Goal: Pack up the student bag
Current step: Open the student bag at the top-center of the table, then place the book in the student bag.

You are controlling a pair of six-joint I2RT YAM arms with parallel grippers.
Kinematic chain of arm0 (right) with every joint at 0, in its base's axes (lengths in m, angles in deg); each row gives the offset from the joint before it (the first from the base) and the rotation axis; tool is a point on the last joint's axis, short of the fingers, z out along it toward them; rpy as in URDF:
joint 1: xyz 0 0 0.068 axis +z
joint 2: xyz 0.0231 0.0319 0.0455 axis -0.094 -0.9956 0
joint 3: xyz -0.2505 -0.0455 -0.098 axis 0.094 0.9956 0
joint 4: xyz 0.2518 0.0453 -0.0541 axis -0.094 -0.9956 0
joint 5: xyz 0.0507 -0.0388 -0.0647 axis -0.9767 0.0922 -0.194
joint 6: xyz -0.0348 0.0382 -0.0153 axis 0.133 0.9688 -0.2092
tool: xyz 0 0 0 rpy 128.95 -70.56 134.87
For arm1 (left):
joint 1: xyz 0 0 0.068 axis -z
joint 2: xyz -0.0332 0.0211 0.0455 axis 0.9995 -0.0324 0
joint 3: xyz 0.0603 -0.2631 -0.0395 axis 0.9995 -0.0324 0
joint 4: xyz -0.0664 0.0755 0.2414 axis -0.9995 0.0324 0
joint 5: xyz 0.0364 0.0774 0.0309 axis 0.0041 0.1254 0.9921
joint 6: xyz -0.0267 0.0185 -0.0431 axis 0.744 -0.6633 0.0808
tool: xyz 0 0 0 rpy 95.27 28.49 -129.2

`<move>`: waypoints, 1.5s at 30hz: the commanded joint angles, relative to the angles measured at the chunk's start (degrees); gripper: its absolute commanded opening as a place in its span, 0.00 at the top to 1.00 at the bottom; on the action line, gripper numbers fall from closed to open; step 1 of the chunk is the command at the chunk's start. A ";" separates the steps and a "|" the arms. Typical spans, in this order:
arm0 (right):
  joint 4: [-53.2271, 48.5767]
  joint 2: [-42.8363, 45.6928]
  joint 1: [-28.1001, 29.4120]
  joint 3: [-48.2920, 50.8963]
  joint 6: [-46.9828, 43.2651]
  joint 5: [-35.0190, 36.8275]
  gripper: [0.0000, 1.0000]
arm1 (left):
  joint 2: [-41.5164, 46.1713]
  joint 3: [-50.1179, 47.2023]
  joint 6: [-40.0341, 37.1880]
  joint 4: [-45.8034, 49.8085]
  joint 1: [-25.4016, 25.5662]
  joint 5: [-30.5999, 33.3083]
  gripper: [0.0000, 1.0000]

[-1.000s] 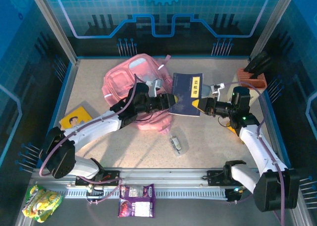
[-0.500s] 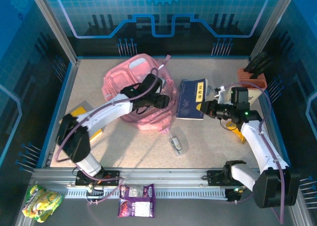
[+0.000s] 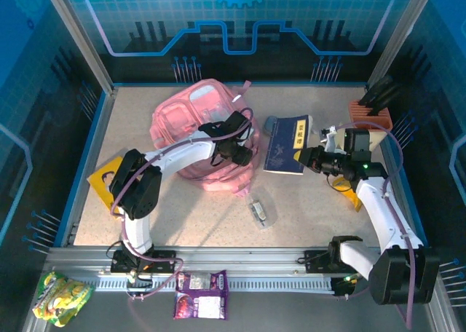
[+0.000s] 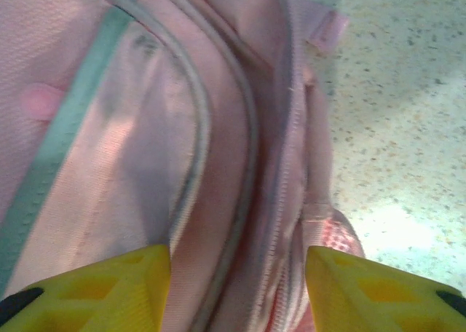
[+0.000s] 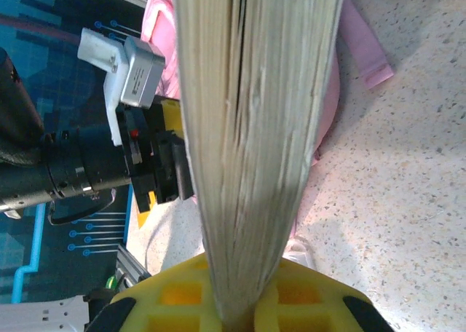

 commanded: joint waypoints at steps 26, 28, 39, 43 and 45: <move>-6.58 1.73 -0.15 -1.29 -2.29 -1.51 1.00 | 10.47 5.74 -3.22 6.78 -2.15 9.09 1.00; -6.88 0.62 1.74 -1.54 -1.70 -1.74 1.00 | 11.55 8.36 -4.45 7.68 -2.68 10.38 1.00; 18.50 -13.54 21.81 -1.12 15.18 3.48 1.00 | 13.23 20.50 -14.04 7.80 -3.31 13.81 1.00; 27.98 -22.35 26.64 -5.05 17.72 9.21 1.00 | 14.91 19.29 -16.99 5.60 -3.33 12.84 1.00; 33.59 -28.62 27.60 -9.09 19.17 9.35 1.00 | 16.09 18.45 -17.21 5.35 -3.34 12.54 1.00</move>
